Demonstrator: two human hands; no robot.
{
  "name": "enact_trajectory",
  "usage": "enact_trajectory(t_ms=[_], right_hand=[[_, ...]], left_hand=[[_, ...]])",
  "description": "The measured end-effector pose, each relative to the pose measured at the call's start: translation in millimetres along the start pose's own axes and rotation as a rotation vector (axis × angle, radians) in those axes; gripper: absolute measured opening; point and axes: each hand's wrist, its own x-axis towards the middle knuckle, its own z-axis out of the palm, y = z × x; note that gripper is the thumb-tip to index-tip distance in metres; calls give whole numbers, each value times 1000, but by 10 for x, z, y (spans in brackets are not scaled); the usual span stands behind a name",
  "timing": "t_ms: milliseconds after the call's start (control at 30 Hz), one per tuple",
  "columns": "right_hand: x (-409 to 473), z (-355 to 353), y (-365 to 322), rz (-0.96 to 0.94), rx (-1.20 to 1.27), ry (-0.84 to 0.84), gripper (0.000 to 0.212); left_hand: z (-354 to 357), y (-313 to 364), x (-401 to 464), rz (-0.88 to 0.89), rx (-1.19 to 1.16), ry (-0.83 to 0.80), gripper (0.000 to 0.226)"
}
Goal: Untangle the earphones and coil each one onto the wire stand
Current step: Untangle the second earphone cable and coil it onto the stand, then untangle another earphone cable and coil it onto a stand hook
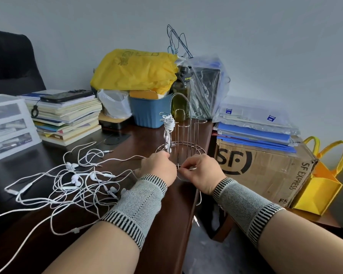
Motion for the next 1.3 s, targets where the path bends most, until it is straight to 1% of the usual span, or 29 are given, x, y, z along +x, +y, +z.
enact_trajectory(t_ms=[67,133,233,300,367,433,533,600,700,733,800,833,867,933,967,1033,1133,1200,1267,1300], right_hand=[[-27,-37,-62,-2,-24,-107,16],[-35,-55,-127,1,-104,-201,18],[-34,-52,-233,36,-196,-274,14],[-17,-43,-294,58,-198,-254,13],[29,-20,-395,82,-134,-211,12],[115,-26,-517,96,-58,-125,12],[256,-68,-756,56,13,36,13],[355,-45,-932,-16,104,77,10],[443,25,-1196,-103,297,46,9],[459,61,-1247,-119,305,26,6],[449,155,-1275,-114,176,14,32],[394,205,-1258,-95,115,27,37],[324,275,-1239,-76,89,30,33],[161,460,-1173,-40,77,-22,8],[80,549,-1136,-16,71,-62,2],[-53,678,-1056,14,90,-87,9],[-120,714,-1004,0,197,-24,9],[-134,712,-997,-37,227,-43,10],[-144,722,-1029,-100,169,-84,10],[-154,737,-1030,-120,117,-97,14]], left_hand=[[-125,-24,35,26,11,-19,41],[-308,-50,36,67,25,-24,40],[-649,-227,61,94,-48,59,39],[-841,-432,68,83,-182,106,34],[-996,-655,-25,59,-283,84,33],[-1096,-845,-101,48,-317,86,32],[-1134,-1052,-151,38,-317,138,31],[-1111,-1157,-173,53,-282,157,30],[-1039,-1276,-193,112,-133,201,25],[-1007,-1303,-201,118,-82,201,22],[-945,-1339,-222,124,-6,179,20],[-919,-1334,-237,131,33,172,20],[-901,-1336,-246,132,69,172,20],[-878,-1336,-252,132,120,182,23],[-866,-1341,-251,130,136,181,25],[-837,-1358,-243,132,162,170,29],[-820,-1403,-217,137,189,157,32],[-824,-1395,-207,153,208,131,32],[-846,-1366,-224,168,235,103,31],[-838,-1352,-228,180,250,85,29]])
